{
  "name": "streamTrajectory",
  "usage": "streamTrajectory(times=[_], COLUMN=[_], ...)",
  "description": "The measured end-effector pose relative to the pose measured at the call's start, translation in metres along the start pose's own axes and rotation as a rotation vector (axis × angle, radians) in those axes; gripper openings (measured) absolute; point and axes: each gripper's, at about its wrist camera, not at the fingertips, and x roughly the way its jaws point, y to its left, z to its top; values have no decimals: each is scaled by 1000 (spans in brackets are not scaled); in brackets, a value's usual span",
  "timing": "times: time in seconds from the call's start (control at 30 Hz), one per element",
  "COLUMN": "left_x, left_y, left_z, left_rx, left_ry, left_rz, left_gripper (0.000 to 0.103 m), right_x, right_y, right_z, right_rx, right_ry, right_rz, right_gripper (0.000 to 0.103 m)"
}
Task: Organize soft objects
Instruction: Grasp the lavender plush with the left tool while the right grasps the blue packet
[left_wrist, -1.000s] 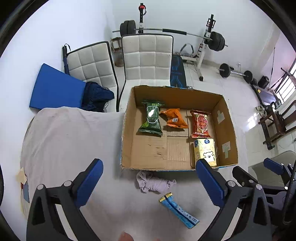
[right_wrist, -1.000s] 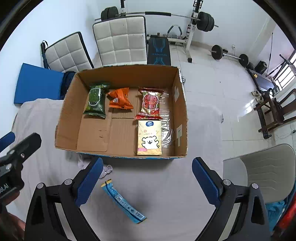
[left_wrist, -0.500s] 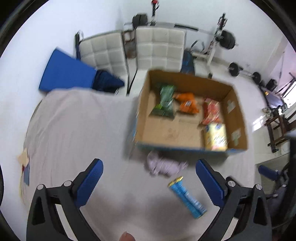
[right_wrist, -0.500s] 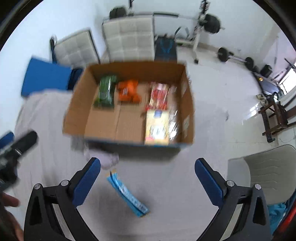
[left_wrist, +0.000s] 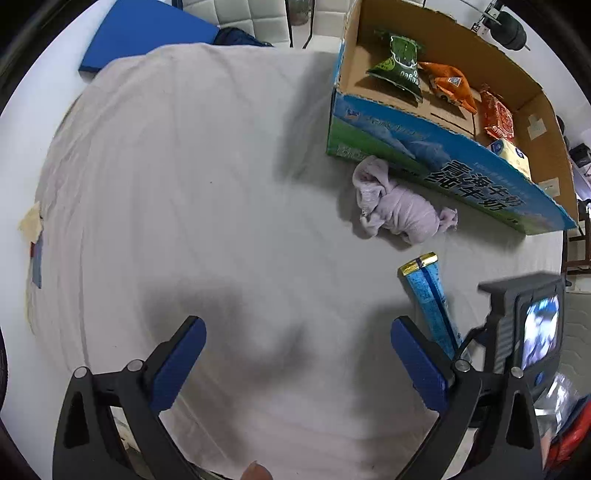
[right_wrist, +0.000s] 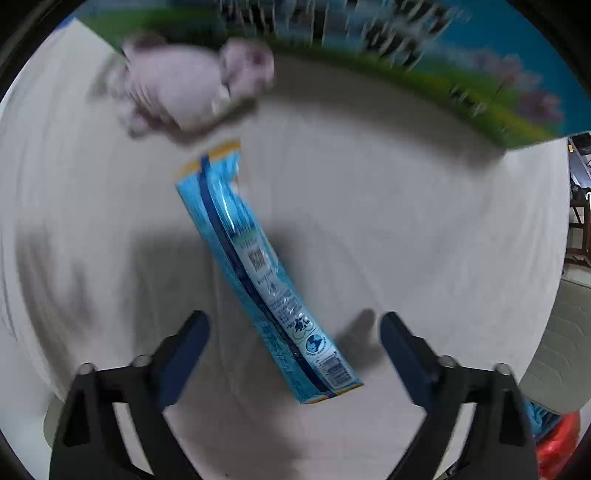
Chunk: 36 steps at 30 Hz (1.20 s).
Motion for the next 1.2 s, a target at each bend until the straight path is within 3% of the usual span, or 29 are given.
streamTrajectory(times=[0.1, 0.17, 0.27, 0.37, 0.5, 0.63, 0.8, 0.97, 1.2], left_x=[9, 16, 27, 42, 59, 75, 95, 84, 96], left_y=[-8, -16, -21, -23, -32, -50, -61, -38, -4], left_z=[11, 20, 35, 50, 67, 78, 76, 57, 56], left_rx=[-21, -44, -101, -185, -259, -262, -210, -180, -304], left_ry=[29, 47, 59, 64, 31, 13, 53, 58, 102], left_rz=[-48, -93, -160, -213, -205, -166, -102, -102, -206], left_gripper=[103, 103, 103, 103, 103, 103, 103, 103, 103], right_x=[-1, -4, -7, -12, -16, -17, -19, -20, -10], right_y=[-6, -17, -42, -70, -96, -101, -99, -83, -95], right_z=[-5, -8, -10, -13, -19, -23, -18, -16, -6], right_rx=[23, 54, 126, 196, 255, 270, 254, 243, 300], right_ry=[-15, -10, -8, -15, -10, -6, 12, 2, 8], right_rz=[7, -11, -21, -24, -28, -49, -64, -62, 15], right_gripper=[62, 44, 31, 31, 31, 31, 31, 31, 31])
